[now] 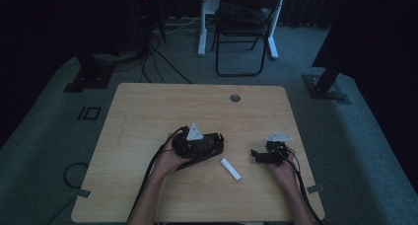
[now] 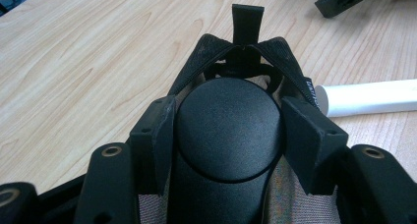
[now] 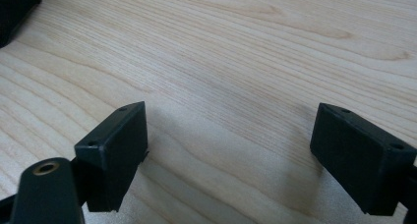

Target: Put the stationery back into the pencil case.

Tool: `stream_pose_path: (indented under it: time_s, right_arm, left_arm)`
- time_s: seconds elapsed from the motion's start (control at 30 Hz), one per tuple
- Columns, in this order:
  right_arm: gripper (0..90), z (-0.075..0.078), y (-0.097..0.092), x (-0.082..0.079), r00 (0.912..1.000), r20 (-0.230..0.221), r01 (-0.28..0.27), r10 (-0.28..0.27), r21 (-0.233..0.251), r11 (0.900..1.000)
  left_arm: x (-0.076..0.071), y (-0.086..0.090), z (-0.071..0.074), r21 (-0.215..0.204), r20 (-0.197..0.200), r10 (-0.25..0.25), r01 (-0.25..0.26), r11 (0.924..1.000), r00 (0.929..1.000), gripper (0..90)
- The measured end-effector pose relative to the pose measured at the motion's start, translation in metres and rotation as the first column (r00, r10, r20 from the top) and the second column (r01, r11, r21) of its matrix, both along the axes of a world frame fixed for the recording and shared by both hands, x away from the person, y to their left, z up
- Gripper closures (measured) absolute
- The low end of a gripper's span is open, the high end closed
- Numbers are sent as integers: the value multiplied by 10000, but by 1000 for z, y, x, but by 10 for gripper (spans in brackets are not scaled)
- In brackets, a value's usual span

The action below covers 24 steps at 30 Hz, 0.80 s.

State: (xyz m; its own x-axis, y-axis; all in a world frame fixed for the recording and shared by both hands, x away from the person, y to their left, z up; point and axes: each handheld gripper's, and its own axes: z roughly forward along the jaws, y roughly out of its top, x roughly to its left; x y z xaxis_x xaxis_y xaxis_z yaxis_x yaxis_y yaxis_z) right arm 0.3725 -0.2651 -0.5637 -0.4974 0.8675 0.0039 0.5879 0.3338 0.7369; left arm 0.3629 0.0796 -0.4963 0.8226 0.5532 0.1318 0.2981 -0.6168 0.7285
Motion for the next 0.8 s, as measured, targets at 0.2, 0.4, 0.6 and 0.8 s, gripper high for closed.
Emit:
stream_pose_path:
  time_s: [0.2,0.4,0.6,0.8]
  right_arm:
    - [142,0,0,0,10000,-3,0,0,1,10000]
    - [142,0,0,0,10000,-2,0,0,1,10000]
    - [142,0,0,0,10000,-4,1,-1,2,10000]
    - [142,0,0,0,10000,-2,0,0,1,10000]
  left_arm:
    - [1,0,-1,14,-50,12,-12,10000,10000,412]
    - [1,-1,-1,92,-122,-28,29,10000,9999,410]
    - [2,1,-1,79,-321,2,1,10000,9995,410]
    - [2,-2,-1,287,-365,-89,100,9995,9993,406]
